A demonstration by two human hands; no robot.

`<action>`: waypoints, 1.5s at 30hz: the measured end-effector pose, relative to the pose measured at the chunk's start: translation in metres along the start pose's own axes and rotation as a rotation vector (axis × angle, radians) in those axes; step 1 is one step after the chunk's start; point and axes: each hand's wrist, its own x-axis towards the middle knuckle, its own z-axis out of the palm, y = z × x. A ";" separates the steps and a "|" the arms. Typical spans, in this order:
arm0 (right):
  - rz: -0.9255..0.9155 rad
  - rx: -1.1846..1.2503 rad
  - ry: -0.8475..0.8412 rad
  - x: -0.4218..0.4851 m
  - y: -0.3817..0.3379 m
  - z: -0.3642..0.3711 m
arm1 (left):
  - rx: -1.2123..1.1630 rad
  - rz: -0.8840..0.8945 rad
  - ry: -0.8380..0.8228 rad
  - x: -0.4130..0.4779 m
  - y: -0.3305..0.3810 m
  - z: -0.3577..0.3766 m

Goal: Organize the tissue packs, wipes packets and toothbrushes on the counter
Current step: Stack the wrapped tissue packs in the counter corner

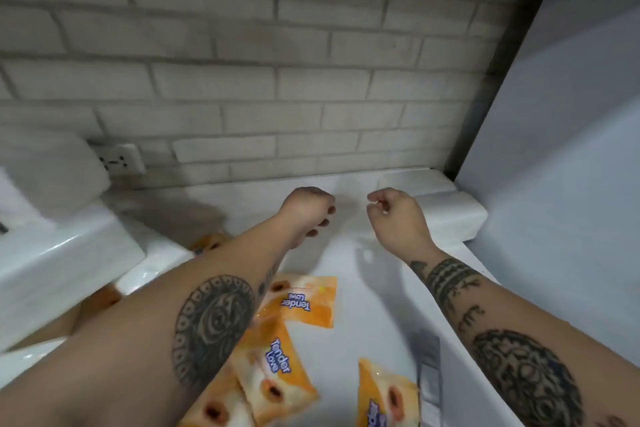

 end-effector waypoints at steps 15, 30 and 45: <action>-0.180 0.213 -0.321 -0.213 -0.226 0.155 | 0.236 0.069 0.380 -0.226 -0.141 -0.274; 0.299 0.308 -0.660 -0.296 -0.242 0.224 | 0.437 -0.066 0.353 -0.276 -0.226 -0.276; 0.496 0.655 -0.311 -0.259 -0.234 0.164 | -0.124 -0.027 0.189 -0.273 -0.157 -0.238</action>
